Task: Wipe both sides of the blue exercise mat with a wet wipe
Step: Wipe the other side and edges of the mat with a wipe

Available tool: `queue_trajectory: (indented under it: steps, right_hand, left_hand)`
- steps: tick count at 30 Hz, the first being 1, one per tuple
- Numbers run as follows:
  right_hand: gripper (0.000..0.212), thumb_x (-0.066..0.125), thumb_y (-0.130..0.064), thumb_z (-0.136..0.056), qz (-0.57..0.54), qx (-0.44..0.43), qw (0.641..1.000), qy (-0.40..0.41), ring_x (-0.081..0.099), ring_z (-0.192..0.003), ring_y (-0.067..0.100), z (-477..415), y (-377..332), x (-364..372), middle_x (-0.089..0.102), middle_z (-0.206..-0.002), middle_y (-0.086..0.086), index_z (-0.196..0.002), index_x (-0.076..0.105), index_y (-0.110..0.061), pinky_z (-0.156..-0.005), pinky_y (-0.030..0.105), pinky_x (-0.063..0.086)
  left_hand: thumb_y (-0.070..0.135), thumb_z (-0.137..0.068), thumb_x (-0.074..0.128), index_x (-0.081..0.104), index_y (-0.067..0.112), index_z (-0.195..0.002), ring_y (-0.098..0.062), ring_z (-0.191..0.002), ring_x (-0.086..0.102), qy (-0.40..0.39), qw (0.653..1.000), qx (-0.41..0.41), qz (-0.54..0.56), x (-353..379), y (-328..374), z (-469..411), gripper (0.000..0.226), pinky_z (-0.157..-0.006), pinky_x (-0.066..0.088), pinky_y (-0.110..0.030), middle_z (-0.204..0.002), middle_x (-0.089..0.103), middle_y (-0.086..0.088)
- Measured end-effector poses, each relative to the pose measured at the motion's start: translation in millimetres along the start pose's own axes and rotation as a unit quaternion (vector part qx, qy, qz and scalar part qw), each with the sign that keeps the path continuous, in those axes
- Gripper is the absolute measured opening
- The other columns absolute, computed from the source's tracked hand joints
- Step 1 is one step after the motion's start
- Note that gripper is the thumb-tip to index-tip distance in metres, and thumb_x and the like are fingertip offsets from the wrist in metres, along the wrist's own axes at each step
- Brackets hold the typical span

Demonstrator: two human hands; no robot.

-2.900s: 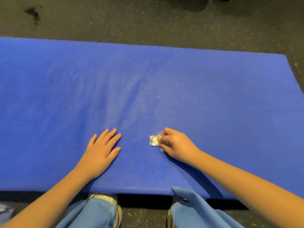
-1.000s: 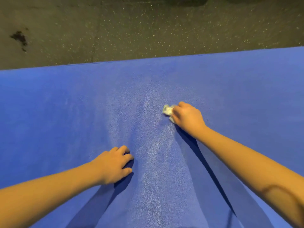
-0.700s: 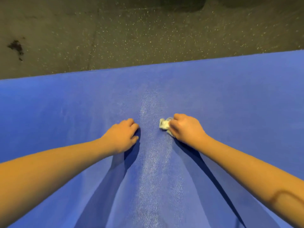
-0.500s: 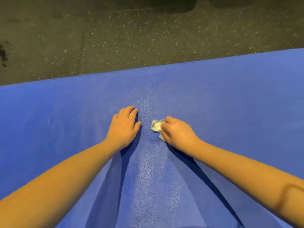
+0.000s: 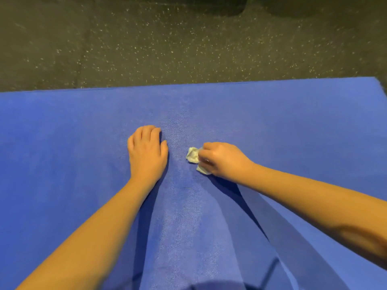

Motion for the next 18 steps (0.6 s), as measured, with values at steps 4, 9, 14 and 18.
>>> queue_trajectory:
  steps: [4, 9, 14, 18]
  right_hand:
    - [0.026, 0.062, -0.009, -0.084, 0.012, 0.167, 0.974, 0.153, 0.040, -0.055, 0.031, -31, 29, -15, 0.043, -0.069, 0.016, -0.065, 0.044, -0.005, -0.045, 0.029, 0.022]
    - [0.007, 0.067, -0.007, -0.080, -0.011, 0.003, 0.997, 0.073, 0.048, -0.063, 0.033, -33, -4, 9, 0.055, -0.082, 0.015, -0.083, 0.062, -0.003, -0.047, 0.032, 0.040]
    - [0.007, 0.050, -0.012, -0.090, 0.067, 0.165, 0.970, 0.168, 0.041, -0.061, 0.033, -73, 44, -19, 0.043, -0.077, 0.013, -0.089, 0.053, -0.006, -0.049, 0.036, 0.036]
    - [0.017, 0.057, -0.012, -0.089, 0.028, 0.100, 0.988, 0.112, 0.047, -0.066, 0.035, -79, 33, -17, 0.045, -0.082, 0.020, -0.081, 0.057, 0.003, -0.055, 0.034, 0.030]
  left_hand:
    - [0.025, -0.093, 0.041, 0.055, 0.004, -0.124, -0.035, -0.128, 0.043, 0.010, 1.000, -0.012, -0.004, 11, 1, 3, 0.040, -0.107, 0.032, -0.051, -0.131, 0.054, -0.012]
    - [0.028, -0.093, 0.038, 0.055, 0.005, -0.125, -0.035, -0.129, 0.043, 0.017, 1.000, -0.012, -0.005, 11, 0, 4, 0.044, -0.108, 0.033, -0.052, -0.132, 0.054, -0.011]
    - [0.026, -0.092, 0.043, 0.056, 0.005, -0.125, -0.034, -0.129, 0.044, 0.030, 0.999, -0.015, 0.002, 12, -1, 3, 0.041, -0.108, 0.033, -0.052, -0.132, 0.055, -0.011]
    - [0.028, -0.093, 0.039, 0.056, 0.005, -0.128, -0.034, -0.130, 0.044, 0.031, 0.999, -0.009, -0.004, 13, -1, 4, 0.045, -0.109, 0.033, -0.052, -0.136, 0.054, -0.012]
Point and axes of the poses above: each hand's wrist, its own z-axis away from the middle knuckle, its own x-axis out of the palm, y = z × x, the point moved 2 cm from there along -z, towards the middle knuckle
